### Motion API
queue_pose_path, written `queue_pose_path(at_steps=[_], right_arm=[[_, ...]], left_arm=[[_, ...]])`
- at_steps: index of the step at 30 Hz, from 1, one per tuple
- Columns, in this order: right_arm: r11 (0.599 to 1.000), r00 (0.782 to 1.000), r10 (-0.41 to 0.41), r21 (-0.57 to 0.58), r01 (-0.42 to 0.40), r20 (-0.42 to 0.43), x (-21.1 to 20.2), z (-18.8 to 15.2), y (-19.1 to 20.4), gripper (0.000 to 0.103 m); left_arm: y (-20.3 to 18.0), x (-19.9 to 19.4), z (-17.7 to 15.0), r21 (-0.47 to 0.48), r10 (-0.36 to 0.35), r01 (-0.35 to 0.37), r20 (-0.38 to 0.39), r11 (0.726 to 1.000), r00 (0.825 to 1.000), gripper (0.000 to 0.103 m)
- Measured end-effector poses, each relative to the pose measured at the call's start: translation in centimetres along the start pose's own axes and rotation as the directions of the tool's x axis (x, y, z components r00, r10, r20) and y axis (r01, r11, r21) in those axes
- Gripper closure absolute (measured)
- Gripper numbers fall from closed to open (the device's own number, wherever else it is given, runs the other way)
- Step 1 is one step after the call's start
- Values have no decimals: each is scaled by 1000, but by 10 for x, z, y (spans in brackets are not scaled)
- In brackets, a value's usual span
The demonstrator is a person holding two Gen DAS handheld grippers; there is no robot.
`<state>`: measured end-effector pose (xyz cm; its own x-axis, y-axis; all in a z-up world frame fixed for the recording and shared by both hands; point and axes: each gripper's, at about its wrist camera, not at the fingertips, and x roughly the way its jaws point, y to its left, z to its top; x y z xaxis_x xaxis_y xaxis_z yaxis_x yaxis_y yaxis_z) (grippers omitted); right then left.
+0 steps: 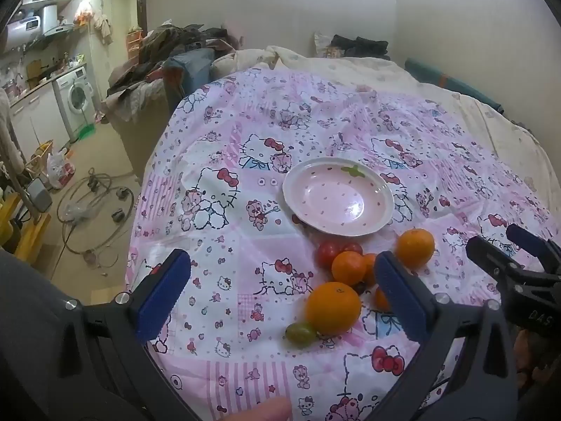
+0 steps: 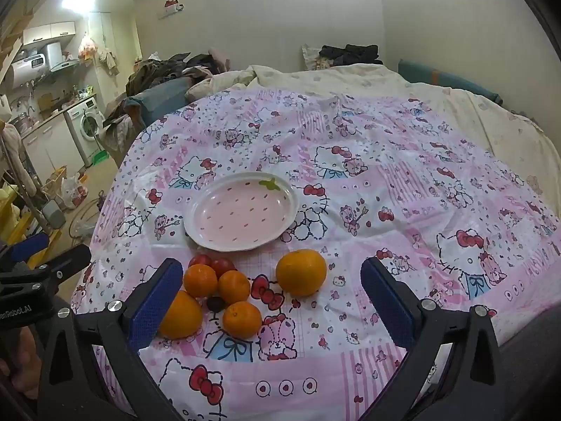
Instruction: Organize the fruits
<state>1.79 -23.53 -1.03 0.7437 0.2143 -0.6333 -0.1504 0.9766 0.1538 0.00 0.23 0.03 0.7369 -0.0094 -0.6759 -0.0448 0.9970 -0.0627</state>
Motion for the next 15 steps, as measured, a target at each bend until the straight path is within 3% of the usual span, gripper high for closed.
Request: queue_pose_path(at_steps=[15], right_arm=[[1000,1000,-5,0,5,-7,-2,1,1,0]], left_arm=[[0,0,0,17,19,-19,-1,1000,1000,0]])
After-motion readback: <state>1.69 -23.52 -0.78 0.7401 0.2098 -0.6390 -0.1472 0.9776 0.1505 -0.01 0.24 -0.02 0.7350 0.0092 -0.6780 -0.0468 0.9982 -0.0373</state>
